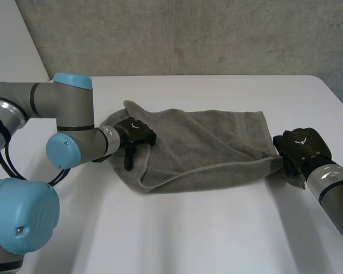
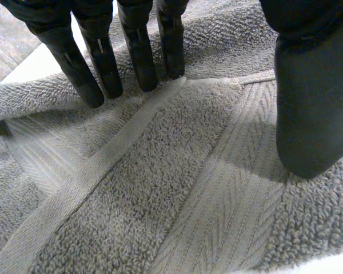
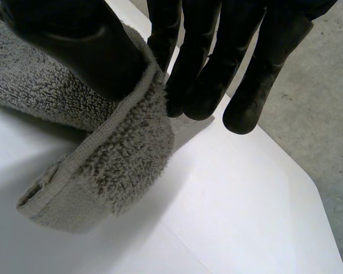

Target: Fold the towel.

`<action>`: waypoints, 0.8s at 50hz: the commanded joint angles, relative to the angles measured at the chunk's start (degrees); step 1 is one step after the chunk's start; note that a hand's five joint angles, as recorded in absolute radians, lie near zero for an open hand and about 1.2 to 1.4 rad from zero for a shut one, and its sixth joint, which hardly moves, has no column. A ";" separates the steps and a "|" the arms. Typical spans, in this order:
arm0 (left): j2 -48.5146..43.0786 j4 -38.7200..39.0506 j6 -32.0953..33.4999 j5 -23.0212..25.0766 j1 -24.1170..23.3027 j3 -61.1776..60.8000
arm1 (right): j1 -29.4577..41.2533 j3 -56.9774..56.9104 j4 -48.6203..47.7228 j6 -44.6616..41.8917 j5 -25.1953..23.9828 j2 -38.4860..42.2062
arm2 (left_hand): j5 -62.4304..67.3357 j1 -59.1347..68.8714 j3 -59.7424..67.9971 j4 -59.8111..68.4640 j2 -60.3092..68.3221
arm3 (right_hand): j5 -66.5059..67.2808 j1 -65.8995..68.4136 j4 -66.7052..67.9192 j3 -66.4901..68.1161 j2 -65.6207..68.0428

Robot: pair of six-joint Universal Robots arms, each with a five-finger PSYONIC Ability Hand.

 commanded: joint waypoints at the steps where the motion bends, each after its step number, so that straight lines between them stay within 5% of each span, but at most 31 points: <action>1: 0.00 -0.07 -0.02 -0.06 -0.23 0.02 | 0.01 0.00 0.00 0.00 0.00 0.09 | -10.22 -2.12 -0.67 -1.75 -1.63 | 2.18 3.65 3.17 3.56 3.60; 11: 0.70 0.19 0.16 -4.98 -0.67 0.02 | 0.01 0.00 0.00 -0.26 0.00 0.18 | 21.06 29.17 30.61 29.53 29.66 | 2.18 3.65 3.17 3.56 3.60; 29: 2.64 -1.30 -0.63 -6.22 -1.55 -1.92 | 0.01 0.09 0.00 -0.88 0.09 0.18 | 27.99 36.09 37.54 36.46 36.58 | 2.18 3.65 3.17 3.56 3.60; 34: 6.23 -2.09 -0.98 -6.39 -1.28 -4.81 | 0.01 0.00 0.09 -0.88 0.09 0.09 | 42.72 50.83 52.27 51.19 51.32 | 2.18 3.65 3.17 3.56 3.60; 40: 11.69 -1.83 -2.92 -6.13 -0.14 -9.21 | -0.07 -0.97 0.79 -0.79 0.18 -1.32 | 42.77 50.87 52.32 51.24 51.36 | 2.18 3.65 3.17 3.56 3.60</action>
